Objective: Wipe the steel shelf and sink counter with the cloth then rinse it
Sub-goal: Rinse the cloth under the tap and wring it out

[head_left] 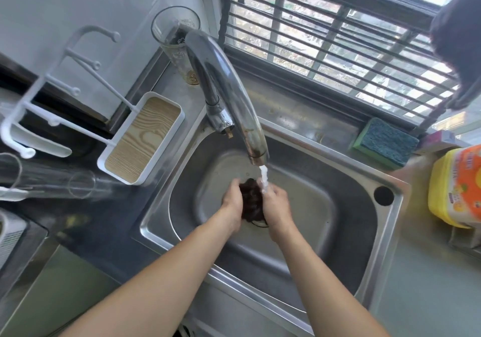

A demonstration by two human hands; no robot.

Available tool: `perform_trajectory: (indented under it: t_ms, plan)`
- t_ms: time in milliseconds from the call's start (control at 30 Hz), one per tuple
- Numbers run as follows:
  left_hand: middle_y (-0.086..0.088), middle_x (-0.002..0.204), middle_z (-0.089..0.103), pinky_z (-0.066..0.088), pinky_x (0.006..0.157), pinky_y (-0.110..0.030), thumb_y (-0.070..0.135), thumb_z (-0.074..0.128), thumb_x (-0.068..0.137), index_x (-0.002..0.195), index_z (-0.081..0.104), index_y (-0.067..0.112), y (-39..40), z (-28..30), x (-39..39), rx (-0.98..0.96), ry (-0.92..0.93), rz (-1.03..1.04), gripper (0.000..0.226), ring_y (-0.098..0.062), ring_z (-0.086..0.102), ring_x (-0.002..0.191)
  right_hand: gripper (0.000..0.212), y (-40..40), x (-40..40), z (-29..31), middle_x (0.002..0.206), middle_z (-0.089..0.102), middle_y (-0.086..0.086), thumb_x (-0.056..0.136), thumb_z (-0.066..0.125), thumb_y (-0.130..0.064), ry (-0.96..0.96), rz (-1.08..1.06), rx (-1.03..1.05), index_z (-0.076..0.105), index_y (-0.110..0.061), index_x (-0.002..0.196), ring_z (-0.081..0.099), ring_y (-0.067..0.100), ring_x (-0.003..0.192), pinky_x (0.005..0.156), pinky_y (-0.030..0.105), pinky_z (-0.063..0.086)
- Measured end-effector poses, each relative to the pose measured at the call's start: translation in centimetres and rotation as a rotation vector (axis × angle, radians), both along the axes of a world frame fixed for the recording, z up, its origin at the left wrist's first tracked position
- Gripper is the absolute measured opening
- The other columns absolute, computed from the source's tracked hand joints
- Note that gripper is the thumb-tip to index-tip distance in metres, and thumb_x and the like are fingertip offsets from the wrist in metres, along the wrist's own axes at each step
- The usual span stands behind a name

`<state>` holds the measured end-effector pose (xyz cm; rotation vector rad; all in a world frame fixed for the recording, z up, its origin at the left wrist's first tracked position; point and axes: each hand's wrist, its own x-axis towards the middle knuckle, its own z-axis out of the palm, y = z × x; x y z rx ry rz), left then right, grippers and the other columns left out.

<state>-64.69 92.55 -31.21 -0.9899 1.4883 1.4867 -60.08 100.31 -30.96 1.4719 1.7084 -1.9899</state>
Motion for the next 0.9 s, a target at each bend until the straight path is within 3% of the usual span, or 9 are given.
perform_trajectory:
  t_ms: [67,167,233,333,400,567,667,767,900]
  plan:
    - [-0.004,0.08,0.075,0.055,0.063,-0.027,0.05,0.056,0.093,0.091,0.075,0.016,0.1,-0.4,0.3,0.012,0.034,-0.114,0.039,-0.023,0.071,0.075,0.038,-0.2,-0.2,0.0,0.074,0.072,0.016,0.092,0.059,-0.034,-0.052,0.111,0.002,0.066,-0.004,0.071,0.065,0.019,0.067,0.062,0.037,0.056]
    - [0.003,0.076,0.071,0.043,0.045,-0.015,0.055,0.054,0.095,0.09,0.071,0.017,0.0,-0.7,0.7,-0.096,0.154,-0.317,0.042,-0.013,0.066,0.068,0.035,0.3,-0.8,0.1,0.077,0.068,0.015,0.096,0.054,-0.036,-0.137,-0.025,0.278,0.062,-0.012,0.072,0.065,0.032,0.08,0.076,0.043,0.05]
    - [0.008,0.074,0.068,0.046,0.057,-0.019,0.056,0.052,0.095,0.079,0.069,0.019,0.0,-0.8,1.1,-0.163,0.268,-0.447,0.043,-0.012,0.065,0.075,0.022,1.2,-1.2,0.5,0.087,0.068,0.009,0.096,0.055,-0.034,-0.185,-0.228,0.346,0.062,-0.014,0.089,0.065,0.035,0.097,0.08,0.035,0.043]
    - [0.006,0.072,0.068,0.045,0.071,-0.029,0.055,0.048,0.097,0.072,0.067,0.018,0.3,-0.4,1.5,-0.215,0.349,-0.55,0.049,-0.019,0.064,0.08,0.031,2.2,-1.4,0.4,0.109,0.069,0.019,0.1,0.049,-0.033,-0.26,-0.336,0.327,0.061,-0.005,0.107,0.06,0.039,0.11,0.092,0.037,0.042]
    - [-0.002,0.077,0.071,0.051,0.075,-0.033,0.051,0.049,0.097,0.076,0.067,0.012,0.7,-0.5,1.3,-0.266,0.288,-0.399,0.048,-0.026,0.066,0.082,0.031,1.3,-1.3,0.8,0.105,0.07,0.02,0.102,0.045,-0.033,-0.221,-0.187,0.346,0.063,-0.009,0.094,0.06,0.04,0.105,0.09,0.04,0.043]
    - [-0.011,0.094,0.074,0.059,0.082,-0.04,0.041,0.062,0.089,0.094,0.071,0.007,0.5,-0.1,-0.4,-0.25,0.111,0.009,0.036,-0.03,0.071,0.088,0.035,-2.2,0.5,1.5,0.057,0.052,0.004,0.078,0.044,-0.043,-0.047,0.208,0.41,0.048,-0.01,0.066,0.053,0.036,0.072,0.067,0.041,0.043]
    - [-0.009,0.085,0.075,0.06,0.08,-0.037,0.035,0.063,0.092,0.083,0.068,0.011,0.4,-0.4,0.2,-0.196,0.217,-0.066,0.026,-0.027,0.072,0.083,0.042,-0.9,0.0,1.0,0.053,0.048,0.003,0.08,0.054,-0.046,-0.086,0.23,0.368,0.047,-0.01,0.06,0.05,0.035,0.068,0.062,0.037,0.038]
    - [0.007,0.058,0.069,0.05,0.051,-0.018,0.031,0.062,0.093,0.071,0.067,0.014,0.6,0.3,1.3,-0.029,0.232,-0.269,0.028,-0.009,0.066,0.057,0.035,1.3,-1.1,0.3,0.059,0.052,0.002,0.089,0.061,-0.03,-0.145,0.016,0.412,0.049,-0.012,0.062,0.048,0.034,0.071,0.068,0.036,0.038]
    - [0.003,0.058,0.064,0.045,0.051,-0.02,0.044,0.056,0.076,0.066,0.065,0.016,0.2,0.8,0.3,0.016,0.193,-0.347,0.032,-0.016,0.06,0.059,0.034,1.0,-1.3,0.5,0.067,0.061,0.006,0.097,0.061,-0.031,0.04,0.01,0.458,0.058,-0.007,0.073,0.053,0.02,0.068,0.068,0.036,0.042]
